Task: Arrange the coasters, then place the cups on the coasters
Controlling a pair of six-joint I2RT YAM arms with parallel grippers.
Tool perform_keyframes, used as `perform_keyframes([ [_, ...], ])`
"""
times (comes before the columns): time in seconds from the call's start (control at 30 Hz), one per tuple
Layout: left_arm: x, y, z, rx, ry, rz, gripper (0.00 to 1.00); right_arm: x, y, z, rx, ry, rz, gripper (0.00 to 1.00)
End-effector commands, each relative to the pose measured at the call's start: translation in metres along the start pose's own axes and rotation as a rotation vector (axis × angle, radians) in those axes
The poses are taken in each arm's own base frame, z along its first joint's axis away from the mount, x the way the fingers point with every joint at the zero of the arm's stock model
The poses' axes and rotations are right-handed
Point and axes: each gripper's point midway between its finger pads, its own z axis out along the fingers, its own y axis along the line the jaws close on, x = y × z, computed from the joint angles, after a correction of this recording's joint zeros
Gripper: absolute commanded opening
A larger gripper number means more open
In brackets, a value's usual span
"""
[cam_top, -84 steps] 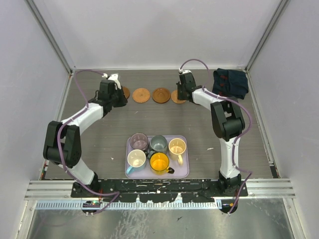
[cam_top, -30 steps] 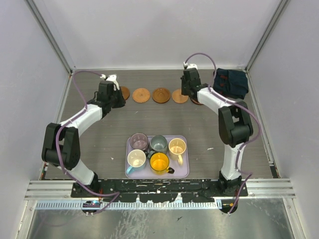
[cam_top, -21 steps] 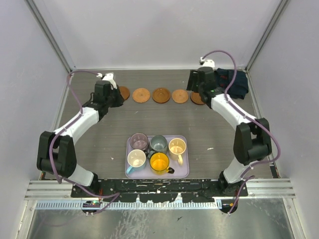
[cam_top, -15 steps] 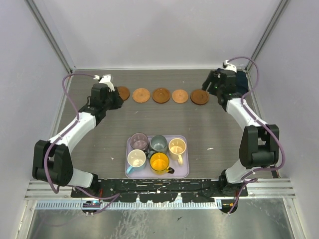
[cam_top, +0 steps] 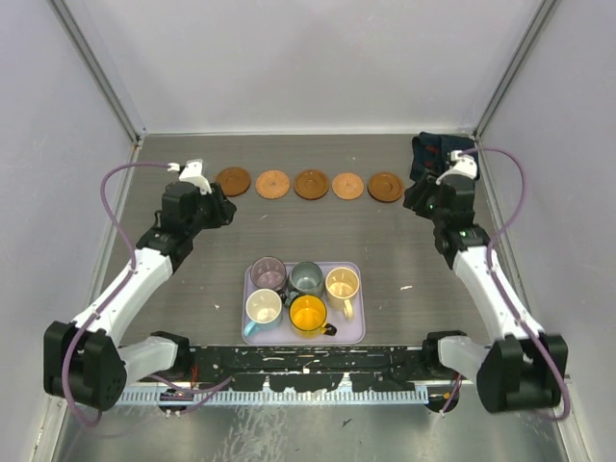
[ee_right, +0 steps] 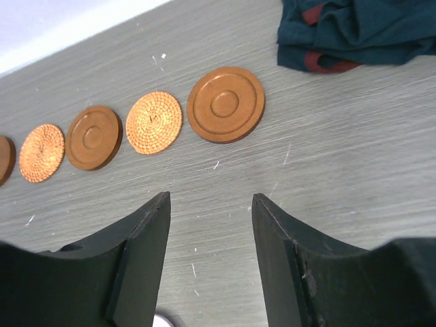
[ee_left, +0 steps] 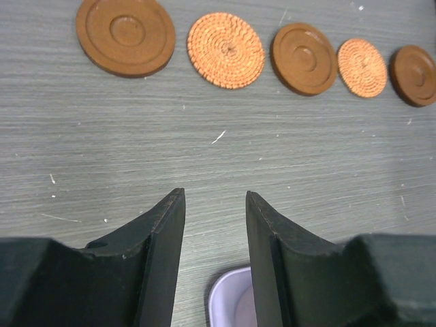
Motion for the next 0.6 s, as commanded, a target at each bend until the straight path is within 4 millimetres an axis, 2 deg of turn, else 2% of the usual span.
perform_keyframes([
  [0.0,-0.012,-0.013,-0.021,0.032,-0.069,0.012,0.42,-0.006,-0.013,-0.038,0.041,-0.087,0.011,0.56],
  [0.1,-0.007,-0.017,-0.032,0.035,-0.068,0.024,0.42,0.005,-0.02,-0.055,0.055,-0.076,0.014,0.56],
  [0.2,-0.002,-0.018,-0.041,0.027,-0.076,0.039,0.42,0.011,-0.018,-0.064,0.037,-0.059,0.027,0.58],
  [0.4,0.005,-0.023,-0.052,0.035,-0.082,0.057,0.42,0.006,0.003,-0.069,-0.056,-0.026,0.024,0.82],
  [0.57,0.015,-0.019,-0.055,0.026,-0.069,0.05,0.42,0.0,0.019,-0.073,-0.133,-0.017,0.027,0.93],
])
